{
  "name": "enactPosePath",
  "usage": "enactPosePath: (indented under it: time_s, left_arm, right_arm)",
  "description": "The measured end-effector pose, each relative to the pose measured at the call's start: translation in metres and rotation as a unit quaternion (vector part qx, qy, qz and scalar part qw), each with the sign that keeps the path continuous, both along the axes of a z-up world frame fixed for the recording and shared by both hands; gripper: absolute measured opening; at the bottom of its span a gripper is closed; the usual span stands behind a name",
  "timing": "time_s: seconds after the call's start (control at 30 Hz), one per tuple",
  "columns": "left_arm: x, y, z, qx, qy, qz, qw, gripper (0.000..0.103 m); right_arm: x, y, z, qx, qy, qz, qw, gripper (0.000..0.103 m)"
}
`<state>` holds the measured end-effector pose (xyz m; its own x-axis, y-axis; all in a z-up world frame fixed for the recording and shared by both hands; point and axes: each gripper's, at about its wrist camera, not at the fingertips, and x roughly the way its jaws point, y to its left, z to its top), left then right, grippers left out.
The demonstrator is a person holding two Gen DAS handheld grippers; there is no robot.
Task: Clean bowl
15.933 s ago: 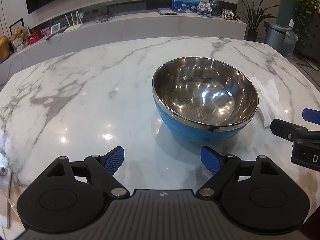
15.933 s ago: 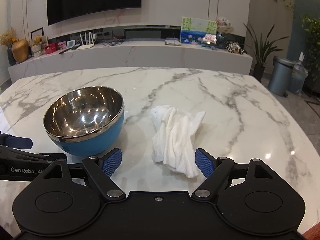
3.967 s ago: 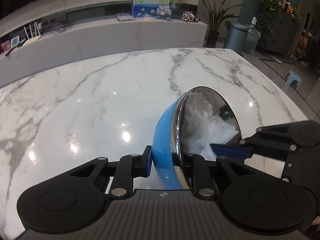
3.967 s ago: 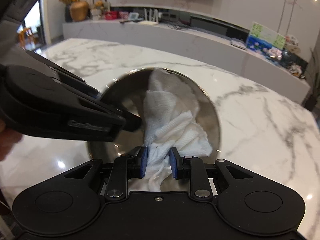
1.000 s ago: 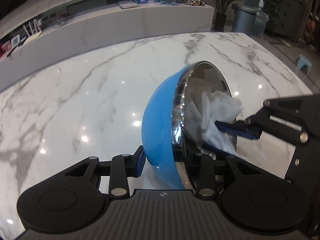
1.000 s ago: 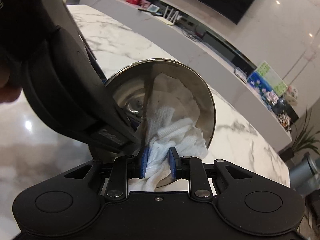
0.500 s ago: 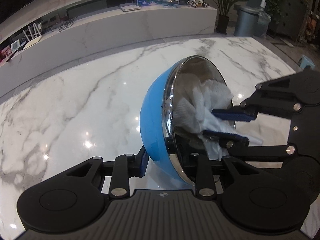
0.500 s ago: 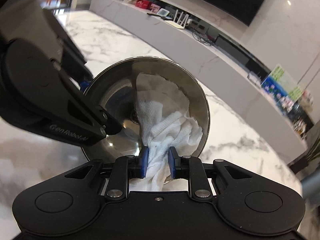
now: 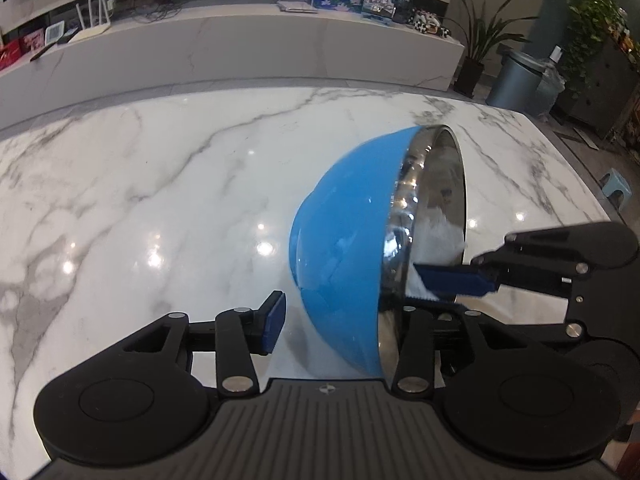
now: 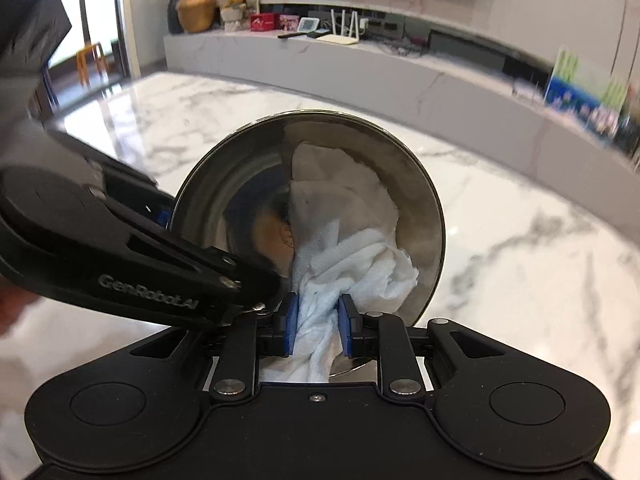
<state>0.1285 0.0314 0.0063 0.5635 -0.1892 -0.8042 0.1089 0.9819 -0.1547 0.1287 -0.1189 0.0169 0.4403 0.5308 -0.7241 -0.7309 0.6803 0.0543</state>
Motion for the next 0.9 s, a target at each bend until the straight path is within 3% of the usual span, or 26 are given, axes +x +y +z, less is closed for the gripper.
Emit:
enactPosePath:
  time_s: [0.1, 0.4, 0.53, 0.67, 0.9]
  left_arm:
    - [0.000, 0.000, -0.001, 0.015, 0.001, -0.003, 0.9999, 0.030]
    - [0.001, -0.002, 0.001, 0.026, 0.007, -0.024, 0.9994, 0.029]
    - [0.002, 0.000, 0.000, 0.023, 0.016, -0.030, 0.9991, 0.027]
    - [0.001, -0.001, 0.002, 0.029, 0.017, -0.037, 0.9987, 0.026]
    - [0.000, 0.000, 0.002, 0.022, 0.006, -0.031, 0.9992, 0.026]
  right_arm:
    - [0.002, 0.004, 0.002, -0.002, -0.006, 0.006, 1.000, 0.019]
    - [-0.017, 0.021, 0.001, -0.081, -0.093, 0.049, 0.991, 0.018]
    - [-0.032, 0.026, -0.006, -0.142, -0.175, 0.067, 0.972, 0.018]
    - [-0.039, 0.029, -0.014, -0.179, -0.228, 0.079, 0.954, 0.018]
    - [-0.024, 0.025, -0.014, -0.146, -0.179, 0.058, 0.971, 0.018]
